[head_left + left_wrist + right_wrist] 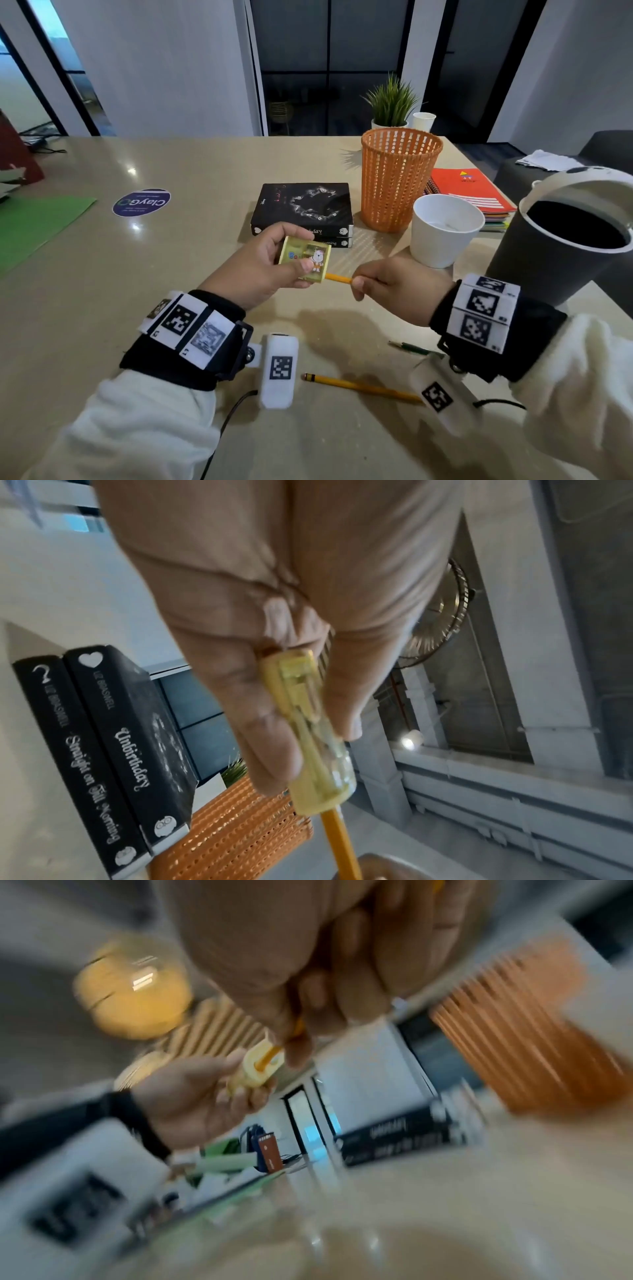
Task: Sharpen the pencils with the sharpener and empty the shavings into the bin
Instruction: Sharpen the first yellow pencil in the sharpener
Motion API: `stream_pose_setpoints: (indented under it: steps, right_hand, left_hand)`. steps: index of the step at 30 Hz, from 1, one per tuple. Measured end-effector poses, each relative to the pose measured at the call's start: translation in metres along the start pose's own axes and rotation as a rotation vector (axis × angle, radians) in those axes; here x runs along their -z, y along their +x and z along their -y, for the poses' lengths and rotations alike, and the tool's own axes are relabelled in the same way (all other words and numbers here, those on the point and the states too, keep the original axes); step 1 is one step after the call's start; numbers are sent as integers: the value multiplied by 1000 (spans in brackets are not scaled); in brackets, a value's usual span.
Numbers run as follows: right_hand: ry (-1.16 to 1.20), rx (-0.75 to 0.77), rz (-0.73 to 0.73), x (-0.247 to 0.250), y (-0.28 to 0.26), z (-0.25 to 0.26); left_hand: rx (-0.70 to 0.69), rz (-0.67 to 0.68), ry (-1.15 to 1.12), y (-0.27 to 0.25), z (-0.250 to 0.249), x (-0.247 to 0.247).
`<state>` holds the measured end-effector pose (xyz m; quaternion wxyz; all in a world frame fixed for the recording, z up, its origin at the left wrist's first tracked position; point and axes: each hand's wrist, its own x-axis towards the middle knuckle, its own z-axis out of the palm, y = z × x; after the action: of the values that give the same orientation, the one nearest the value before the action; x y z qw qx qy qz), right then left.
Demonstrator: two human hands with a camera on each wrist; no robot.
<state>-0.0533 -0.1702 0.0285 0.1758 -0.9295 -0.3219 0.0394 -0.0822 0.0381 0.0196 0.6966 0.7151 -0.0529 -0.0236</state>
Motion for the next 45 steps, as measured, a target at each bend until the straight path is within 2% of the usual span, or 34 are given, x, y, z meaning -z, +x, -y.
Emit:
stream_pose_setpoints:
  steps: [3, 7, 11, 14, 18, 24, 29, 36, 40, 45]
  right_hand:
    - [-24, 16, 3, 2, 0, 1]
    - [-277, 106, -167, 3, -2, -4]
    - [-337, 243, -329, 2, -4, -9]
    - [-371, 266, -400, -4, -5, -8]
    - [-274, 250, -370, -5, -7, -10]
    - [-41, 138, -183, -10, -7, -13]
    - [27, 44, -39, -9, -5, -17]
    - [-234, 51, -126, 0, -9, -10]
    - [-177, 144, -279, -2, -17, -8]
    - [-173, 257, -356, 1, -21, -10]
  left_hand:
    - [38, -30, -66, 1, -2, -1]
    - [75, -95, -203, 4, -6, 1]
    - [100, -125, -258, 4, -6, 3]
    - [103, -113, -272, 3, -3, 2]
    - [100, -78, -247, 1, 1, 4]
    - [86, -33, -176, -3, 6, 4]
    - [88, -31, -147, -5, 8, 2]
    - [133, -87, -195, -2, 8, -1]
    - [162, -87, -197, -2, 8, 3]
    - [160, -44, -237, -2, 11, 2]
